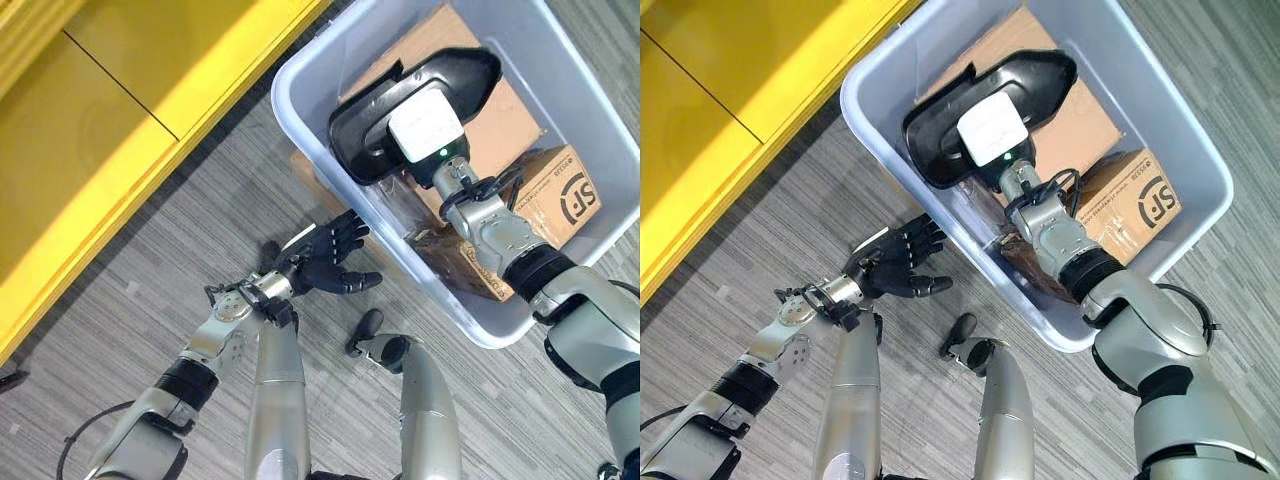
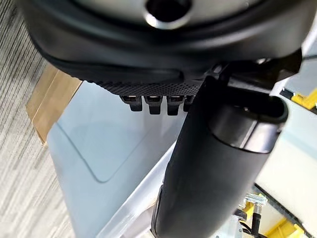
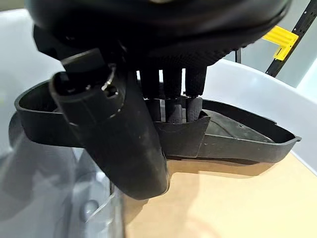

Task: Move parts from the plastic box to the shelf.

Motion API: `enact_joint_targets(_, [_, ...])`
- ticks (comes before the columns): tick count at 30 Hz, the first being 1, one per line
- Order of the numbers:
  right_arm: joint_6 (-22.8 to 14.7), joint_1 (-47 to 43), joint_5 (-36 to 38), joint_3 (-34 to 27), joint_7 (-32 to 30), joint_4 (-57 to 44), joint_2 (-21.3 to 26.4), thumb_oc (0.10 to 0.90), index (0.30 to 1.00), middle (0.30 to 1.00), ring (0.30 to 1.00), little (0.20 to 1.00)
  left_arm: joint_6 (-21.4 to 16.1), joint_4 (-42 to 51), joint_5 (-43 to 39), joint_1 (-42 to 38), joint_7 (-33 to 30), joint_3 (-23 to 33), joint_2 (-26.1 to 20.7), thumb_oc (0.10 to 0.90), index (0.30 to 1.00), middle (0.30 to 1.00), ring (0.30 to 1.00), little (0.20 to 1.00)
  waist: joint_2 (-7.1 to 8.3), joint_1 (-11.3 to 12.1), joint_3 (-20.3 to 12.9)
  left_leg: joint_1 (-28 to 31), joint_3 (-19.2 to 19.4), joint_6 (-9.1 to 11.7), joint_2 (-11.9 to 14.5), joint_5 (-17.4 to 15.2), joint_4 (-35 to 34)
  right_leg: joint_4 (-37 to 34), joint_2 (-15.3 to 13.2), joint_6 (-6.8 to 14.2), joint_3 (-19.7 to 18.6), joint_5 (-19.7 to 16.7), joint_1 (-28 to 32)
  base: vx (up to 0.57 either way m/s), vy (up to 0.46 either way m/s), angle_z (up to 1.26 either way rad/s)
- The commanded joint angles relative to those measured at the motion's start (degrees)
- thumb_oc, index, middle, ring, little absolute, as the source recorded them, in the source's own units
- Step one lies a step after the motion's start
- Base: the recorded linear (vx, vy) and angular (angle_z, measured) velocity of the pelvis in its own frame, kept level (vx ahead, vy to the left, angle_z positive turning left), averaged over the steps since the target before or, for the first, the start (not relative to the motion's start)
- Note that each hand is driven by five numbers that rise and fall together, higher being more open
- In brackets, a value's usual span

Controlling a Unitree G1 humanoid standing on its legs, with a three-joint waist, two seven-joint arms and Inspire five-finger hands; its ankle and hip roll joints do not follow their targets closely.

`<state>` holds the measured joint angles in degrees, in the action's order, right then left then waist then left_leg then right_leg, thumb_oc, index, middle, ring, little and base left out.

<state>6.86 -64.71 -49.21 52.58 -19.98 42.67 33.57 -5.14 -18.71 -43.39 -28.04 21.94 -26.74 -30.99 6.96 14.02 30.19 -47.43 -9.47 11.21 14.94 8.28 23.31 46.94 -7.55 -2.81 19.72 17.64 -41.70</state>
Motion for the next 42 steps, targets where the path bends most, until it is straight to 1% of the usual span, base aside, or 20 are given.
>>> enact_joint_targets(1, [0.58, -3.75, 0.91, -3.68, -4.98, -4.38, 4.74, 0.400, 0.300, 0.300, 0.300, 0.300, -3.31, 6.24, 2.59, -1.58, 4.81, -0.92, 3.84, 0.900, 1.000, 1.000, 1.000, 1.000, -2.51, -0.94, -0.39, 8.06, 7.65, -6.29, -2.04, -1.61, -6.93, 1.36, 3.19, 3.27, 1.73, 0.91, 7.29, 0.03, 0.004, -0.05])
enact_joint_targets(4, [0.12, -2.62, 0.05, -4.54, -4.73, -5.35, 5.49, 0.400, 0.300, 0.300, 0.300, 0.300, -3.74, 6.50, 2.40, -0.30, 4.41, -0.86, 3.57, 0.900, 1.000, 1.000, 1.000, 1.000, -2.67, -1.01, -0.39, 12.00, 7.89, -6.06, -1.76, -2.04, -7.48, -0.41, 3.19, 3.15, 1.20, 0.71, 11.20, 0.03, 0.010, -0.09])
enact_joint_targets(5, [0.21, -2.70, -0.29, -4.81, -4.22, -5.78, 5.81, 0.400, 0.300, 0.300, 0.300, 0.300, -4.84, 6.46, 1.71, -0.20, 4.02, -0.67, 3.48, 0.900, 1.000, 1.000, 1.000, 1.000, -3.14, -0.76, -0.39, 12.24, 7.97, -6.23, -1.01, -0.68, -8.09, -1.17, 3.65, 2.45, 1.74, -0.49, 11.44, -0.02, 0.025, -0.08])
enact_joint_targets(7, [-0.37, -0.71, -2.45, -6.15, -2.06, -8.50, 8.88, 0.400, 0.300, 0.300, 0.300, 0.300, -7.26, 11.45, -1.24, 5.60, 6.47, 1.83, 0.41, 0.900, 1.000, 1.000, 1.000, 1.000, -4.02, -0.13, -0.39, 14.96, 7.88, -6.11, -1.37, -0.72, -9.11, -2.73, 3.53, 2.27, 1.55, -0.42, 13.99, -0.01, 0.043, -0.14])
enact_joint_targets(9, [-1.94, 6.68, -5.93, -9.34, -1.50, -16.07, 17.92, 0.400, 0.300, 0.300, 0.300, 0.300, -6.05, 21.87, -6.99, 16.54, 12.32, 9.52, -5.14, 0.900, 1.000, 1.000, 1.000, 1.000, -5.72, 0.59, -0.39, 19.10, 8.02, -6.27, -2.54, -0.79, -10.82, -5.25, 2.71, 2.25, 1.29, -0.47, 17.98, 0.05, 0.113, -0.11])
enact_joint_targets(10, [-2.00, 7.64, -5.87, -9.92, -1.42, -16.83, 18.55, 0.400, 0.300, 0.300, 0.300, 0.300, -5.74, 22.72, -7.29, 17.59, 12.83, 10.25, -5.62, 0.900, 1.000, 1.000, 1.000, 1.000, -5.81, 0.68, -0.39, 19.66, 8.00, -6.29, -2.64, -0.81, -11.02, -5.50, 2.64, 2.27, 1.30, -0.50, 18.52, 0.11, 0.113, 0.03])
enact_joint_targets(11, [-2.28, 12.31, -4.68, -13.08, -1.95, -19.65, 21.78, 0.400, 0.300, 0.300, 0.300, 0.300, -4.56, 26.22, -9.11, 22.72, 16.78, 14.59, -8.16, 0.900, 1.000, 1.000, 1.000, 1.000, -6.52, 1.20, -0.39, 22.34, 7.81, -6.38, -3.29, -1.27, -11.45, -6.56, 2.03, 2.42, 1.39, -0.58, 21.56, 0.10, 0.052, 0.10])
enact_joint_targets(14, [-3.88, 17.26, -1.07, -17.50, -1.37, -19.60, 24.36, 0.400, 0.300, 0.300, 0.300, 0.300, -2.14, 29.30, -13.18, 28.76, 23.56, 20.20, -11.50, 0.900, 1.000, 1.000, 1.000, 1.000, -7.30, 2.24, -0.47, 26.73, 7.65, -6.51, -4.10, -2.11, -11.94, -8.20, 1.07, 2.60, 1.74, -0.67, 26.84, 0.14, 0.058, 0.28])
enact_joint_targets(17, [-5.51, 22.56, 3.18, -21.93, -1.15, -20.65, 25.73, 0.400, 0.300, 0.300, 0.300, 0.300, 2.93, 31.65, -16.97, 34.16, 28.07, 24.44, -11.04, 0.900, 1.000, 1.000, 1.000, 1.000, -7.46, 2.67, -2.72, 30.72, 7.34, -6.30, -4.33, -2.03, -14.04, -12.21, 1.21, 2.84, 1.64, -1.34, 31.86, 0.20, 0.092, 0.15])
enact_joint_targets(22, [-7.72, 31.29, 5.02, -28.90, -0.48, -24.85, 26.65, 0.400, 0.300, 0.300, 0.300, 0.300, 3.44, 34.78, -13.35, 39.89, 27.92, 25.36, -8.86, 0.900, 1.000, 1.000, 1.000, 1.000, -7.06, 2.27, -6.52, 35.97, 7.84, -5.94, -4.07, -0.78, -19.10, -20.25, 1.59, 4.06, 1.01, -3.60, 37.85, 0.19, 0.110, -0.08])
enact_joint_targets(25, [-8.80, 36.46, 5.30, -32.59, 1.05, -28.88, 26.68, 0.400, 0.300, 0.300, 0.300, 0.300, 4.64, 35.31, -15.01, 41.50, 28.94, 25.67, -7.60, 0.900, 1.000, 1.000, 1.000, 1.000, -7.11, 1.12, -9.34, 37.81, 8.06, -5.91, -3.92, -0.28, -20.54, -23.29, 1.40, 4.59, 0.76, -4.72, 40.06, 0.15, 0.151, -0.01])
enact_joint_targets(26, [-10.30, 40.50, 4.32, -35.04, 2.80, -31.84, 26.09, 0.400, 0.300, 0.300, 0.300, 0.300, 5.62, 35.59, -15.50, 42.76, 29.75, 26.03, -6.83, 0.900, 1.000, 1.000, 1.000, 1.000, -6.97, 0.10, -11.65, 39.31, 8.72, -6.06, -3.92, -0.27, -21.21, -25.28, 1.00, 5.04, 0.27, -5.53, 41.53, 0.18, 0.183, -0.07])
enact_joint_targets(30, [-13.32, 44.16, 6.71, -36.62, 6.60, -35.96, 26.45, 0.400, 0.300, 0.300, 0.300, 0.300, 3.54, 35.93, -14.24, 43.34, 27.36, 25.36, -7.22, 0.900, 1.000, 1.000, 1.000, 1.000, -6.25, -1.39, -14.91, 41.73, 10.10, -6.18, -3.74, -0.51, -22.15, -28.11, 0.58, 5.67, -0.39, -6.93, 43.47, 0.12, 0.117, -0.13])
enact_joint_targets(31, [-13.90, 44.43, 8.56, -36.71, 8.43, -37.00, 26.51, 0.400, 0.300, 0.300, 0.300, 0.300, 2.44, 35.87, -14.07, 43.20, 26.47, 25.22, -7.43, 0.900, 1.000, 1.000, 1.000, 1.000, -6.03, -1.86, -15.57, 42.31, 10.46, -6.21, -3.74, -0.65, -22.36, -28.73, 0.47, 5.85, -0.58, -7.20, 43.83, 0.06, 0.092, -0.13])
enact_joint_targets(32, [-15.28, 45.44, 15.40, -37.17, 14.57, -39.68, 26.35, 0.400, 0.300, 0.300, 0.300, 0.300, -0.18, 35.85, -13.10, 42.73, 24.87, 25.15, -7.83, 0.900, 1.000, 1.000, 1.000, 1.000, -5.59, -2.79, -16.83, 43.57, 11.25, -6.36, -3.83, -1.02, -22.85, -29.95, 0.28, 6.20, -1.20, -7.82, 44.54, 0.02, 0.082, -0.22])
enact_joint_targets(33, [-16.06, 45.60, 21.72, -37.01, 20.48, -41.04, 26.19, 0.400, 0.300, 0.300, 0.300, 0.300, -0.03, 35.85, -14.43, 42.11, 25.15, 24.89, -8.06, 0.900, 1.000, 1.000, 1.000, 1.000, -5.31, -3.30, -17.48, 44.21, 11.57, -6.44, -3.90, -1.26, -23.10, -30.58, 0.22, 6.31, -1.63, -8.09, 44.86, 0.00, 0.074, -0.28])
enact_joint_targets(35, [-16.91, 46.38, 29.84, -36.55, 27.70, -44.58, 25.85, 0.400, 0.300, 0.300, 0.300, 0.300, 2.68, 35.88, -18.24, 40.93, 26.79, 24.75, -7.42, 0.900, 1.000, 1.000, 1.000, 1.000, -5.04, -4.39, -18.37, 45.27, 12.35, -6.35, -3.64, -1.35, -23.46, -31.26, 0.23, 6.37, -2.37, -8.44, 45.49, 0.01, 0.077, -0.21])
enact_joint_targets(36, [-16.08, 45.66, 33.15, -35.51, 33.71, -47.37, 25.43, 0.400, 0.300, 0.300, 0.300, 0.300, 2.92, 35.78, -18.40, 40.01, 27.03, 24.70, -7.14, 0.900, 1.000, 1.000, 1.000, 1.000, -4.93, -5.02, -18.99, 45.92, 12.70, -6.26, -3.57, -1.43, -23.54, -31.34, 0.25, 6.33, -3.02, -8.51, 45.93, 0.01, 0.083, -0.10])
enact_joint_targets(39, [-14.33, 45.36, 37.08, -33.93, 39.31, -51.65, 24.82, 0.400, 0.300, 0.300, 0.300, 0.300, 2.09, 35.63, -15.04, 37.87, 24.47, 24.22, -7.11, 0.900, 1.000, 1.000, 1.000, 1.000, -4.74, -5.82, -19.68, 47.43, 13.09, -6.58, -3.75, -1.77, -24.13, -31.05, 0.33, 6.30, -3.69, -8.60, 46.28, -0.03, 0.040, -0.22])
enact_joint_targets(42, [-11.80, 43.14, 41.34, -31.39, 45.62, -54.25, 24.84, 0.400, 0.300, 0.300, 0.300, 0.300, 0.75, 34.91, -13.85, 34.53, 18.39, 22.81, -7.68, 0.900, 1.000, 1.000, 1.000, 1.000, -4.39, -6.87, -20.81, 49.39, 14.12, -6.45, -3.62, -1.86, -25.28, -32.28, 0.19, 6.51, -4.12, -9.32, 47.18, -0.06, 0.018, -0.05])
